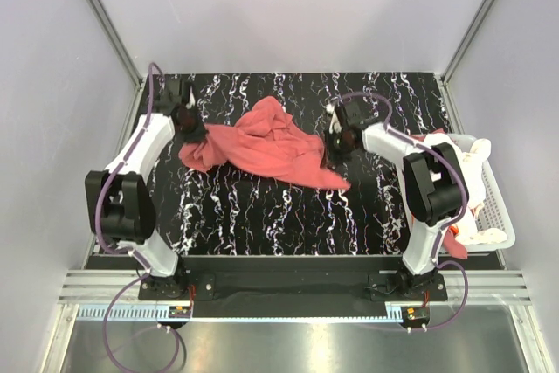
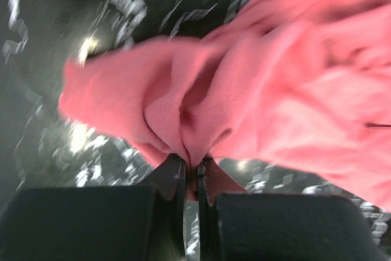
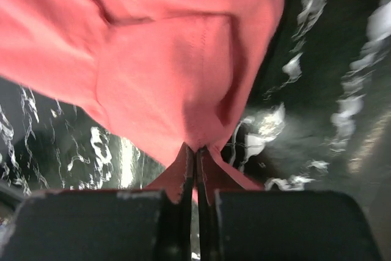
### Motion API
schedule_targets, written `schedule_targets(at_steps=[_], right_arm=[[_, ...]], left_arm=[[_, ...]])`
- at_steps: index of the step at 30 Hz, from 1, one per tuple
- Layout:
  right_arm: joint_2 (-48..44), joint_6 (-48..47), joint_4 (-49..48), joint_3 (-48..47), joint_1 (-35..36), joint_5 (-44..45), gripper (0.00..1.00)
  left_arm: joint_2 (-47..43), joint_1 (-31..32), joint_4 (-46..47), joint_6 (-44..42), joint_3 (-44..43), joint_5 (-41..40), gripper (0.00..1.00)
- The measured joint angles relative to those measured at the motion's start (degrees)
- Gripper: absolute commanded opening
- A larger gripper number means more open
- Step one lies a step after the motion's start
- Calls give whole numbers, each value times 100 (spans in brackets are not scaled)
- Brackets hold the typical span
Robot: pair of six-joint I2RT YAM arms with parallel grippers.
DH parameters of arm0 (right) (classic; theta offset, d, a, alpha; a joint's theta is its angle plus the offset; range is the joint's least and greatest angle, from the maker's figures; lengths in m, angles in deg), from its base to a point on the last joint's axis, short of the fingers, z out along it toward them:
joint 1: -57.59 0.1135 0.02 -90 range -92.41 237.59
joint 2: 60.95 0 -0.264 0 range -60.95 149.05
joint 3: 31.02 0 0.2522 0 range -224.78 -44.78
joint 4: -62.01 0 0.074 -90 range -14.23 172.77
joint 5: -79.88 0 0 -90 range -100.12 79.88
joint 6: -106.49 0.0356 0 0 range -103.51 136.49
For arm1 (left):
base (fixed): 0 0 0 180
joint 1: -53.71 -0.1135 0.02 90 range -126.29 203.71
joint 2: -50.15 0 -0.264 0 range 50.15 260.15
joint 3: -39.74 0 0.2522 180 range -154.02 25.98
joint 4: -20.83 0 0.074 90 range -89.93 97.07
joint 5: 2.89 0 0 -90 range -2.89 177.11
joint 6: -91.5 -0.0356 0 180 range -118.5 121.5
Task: Fold and stack the t-shirts
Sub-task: Flatten the tshirt out
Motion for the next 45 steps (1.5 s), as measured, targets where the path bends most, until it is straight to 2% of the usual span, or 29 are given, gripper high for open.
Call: schedule_targets(at_steps=[4, 7, 10, 12, 14, 17, 20, 24, 29, 32, 38, 45], right_arm=[[-22, -297, 955, -1504, 13, 1027, 0], [-328, -516, 1309, -2647, 13, 1766, 0], [-994, -619, 1362, -2944, 26, 2059, 2], [-1508, -627, 1344, -2745, 79, 2221, 8], [-1965, -605, 1119, -2114, 201, 2343, 11], [-2369, -415, 765, -610, 485, 2365, 28], [-2199, -275, 850, 577, 715, 2363, 34], [-2371, -55, 1327, 1362, 881, 2371, 43], [-3016, 210, 1147, 1200, 844, 2472, 42], [-2608, 249, 901, 824, 684, 2409, 44], [-1443, 350, 660, 605, -50, 2011, 41], [-1322, 358, 520, 793, -138, 1464, 43]], left_arm=[[295, 81, -66, 240, -1167, 306, 0], [284, 179, -2, 354, -2048, 409, 0], [59, 225, 190, 350, -2118, 407, 0], [-155, 219, 286, 328, -1731, 389, 3], [-232, 212, 286, 295, -1209, 382, 16], [-157, 205, 321, 223, -240, 284, 39], [-125, 208, 116, 181, 636, -74, 50], [-350, 229, -85, 179, 1032, -472, 55], [-962, 776, 149, 170, 793, -516, 57], [-925, 999, 437, 245, 560, -15, 56], [-748, 962, 632, 269, 693, 645, 57], [-748, 957, 715, 267, 1091, 962, 57]])
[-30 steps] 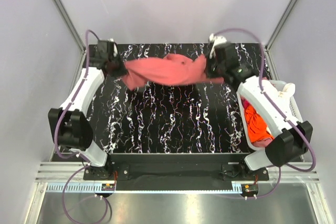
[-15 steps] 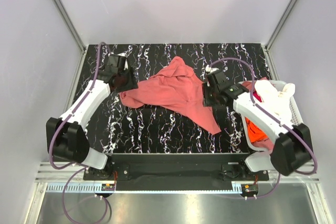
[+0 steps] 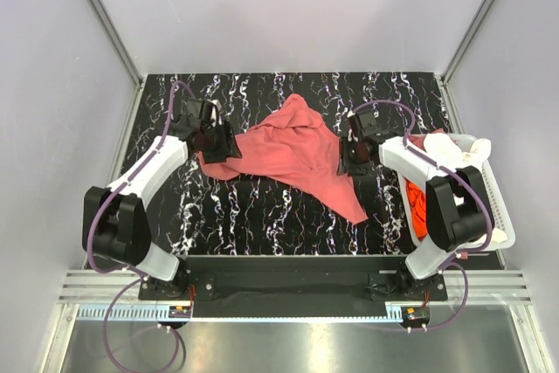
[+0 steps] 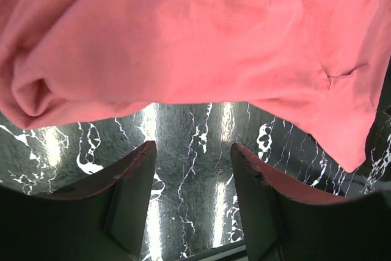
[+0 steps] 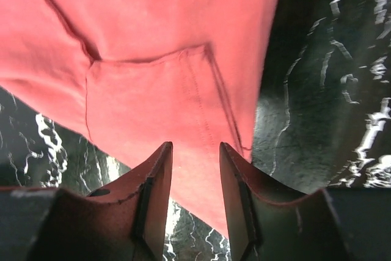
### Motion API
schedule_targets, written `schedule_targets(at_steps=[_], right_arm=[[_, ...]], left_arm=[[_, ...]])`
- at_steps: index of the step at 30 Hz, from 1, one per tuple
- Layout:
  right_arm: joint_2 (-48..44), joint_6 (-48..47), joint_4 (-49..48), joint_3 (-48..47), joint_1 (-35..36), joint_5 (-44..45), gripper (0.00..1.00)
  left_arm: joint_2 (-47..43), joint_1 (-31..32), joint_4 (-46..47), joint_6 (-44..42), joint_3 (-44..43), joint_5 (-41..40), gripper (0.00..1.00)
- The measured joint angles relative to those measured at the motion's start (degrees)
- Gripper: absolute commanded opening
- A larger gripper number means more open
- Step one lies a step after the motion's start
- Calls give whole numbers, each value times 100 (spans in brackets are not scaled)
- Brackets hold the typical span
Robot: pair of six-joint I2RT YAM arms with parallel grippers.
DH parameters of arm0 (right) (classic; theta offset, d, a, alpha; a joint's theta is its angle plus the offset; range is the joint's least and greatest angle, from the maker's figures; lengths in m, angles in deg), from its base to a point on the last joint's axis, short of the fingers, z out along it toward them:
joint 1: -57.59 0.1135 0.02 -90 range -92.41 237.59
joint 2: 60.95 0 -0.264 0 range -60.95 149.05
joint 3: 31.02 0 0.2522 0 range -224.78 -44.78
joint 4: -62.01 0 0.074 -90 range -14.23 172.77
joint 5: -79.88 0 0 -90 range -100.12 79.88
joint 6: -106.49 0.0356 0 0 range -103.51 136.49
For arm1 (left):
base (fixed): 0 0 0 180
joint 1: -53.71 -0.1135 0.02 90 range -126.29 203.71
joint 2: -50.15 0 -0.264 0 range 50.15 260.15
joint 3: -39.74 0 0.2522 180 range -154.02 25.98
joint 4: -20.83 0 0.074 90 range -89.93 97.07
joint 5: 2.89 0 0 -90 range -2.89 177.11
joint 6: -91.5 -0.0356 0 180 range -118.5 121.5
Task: Fold and stack the t-shirts
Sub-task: Flatten the tshirt out
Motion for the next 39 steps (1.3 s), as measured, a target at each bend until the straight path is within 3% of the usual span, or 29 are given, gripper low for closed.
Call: schedule_targets(at_steps=[4, 9, 21, 25, 32, 39], right_arm=[[107, -199, -85, 50, 4, -105, 37], [498, -466, -170, -208, 4, -195, 43], [1469, -820, -323, -804, 2, -313, 38], [1469, -870, -337, -813, 0, -295, 32], [1471, -975, -376, -813, -2, -295, 1], [1443, -916, -382, -813, -2, -293, 0]], left_arm=[[0, 0, 103, 0, 127, 79, 57], [0, 0, 192, -2, 221, 118, 57], [-177, 0, 247, -31, 343, 120, 57], [-219, 0, 251, -39, 348, 118, 57], [-219, 0, 254, -42, 354, 114, 57], [-225, 0, 254, -46, 422, 63, 57]])
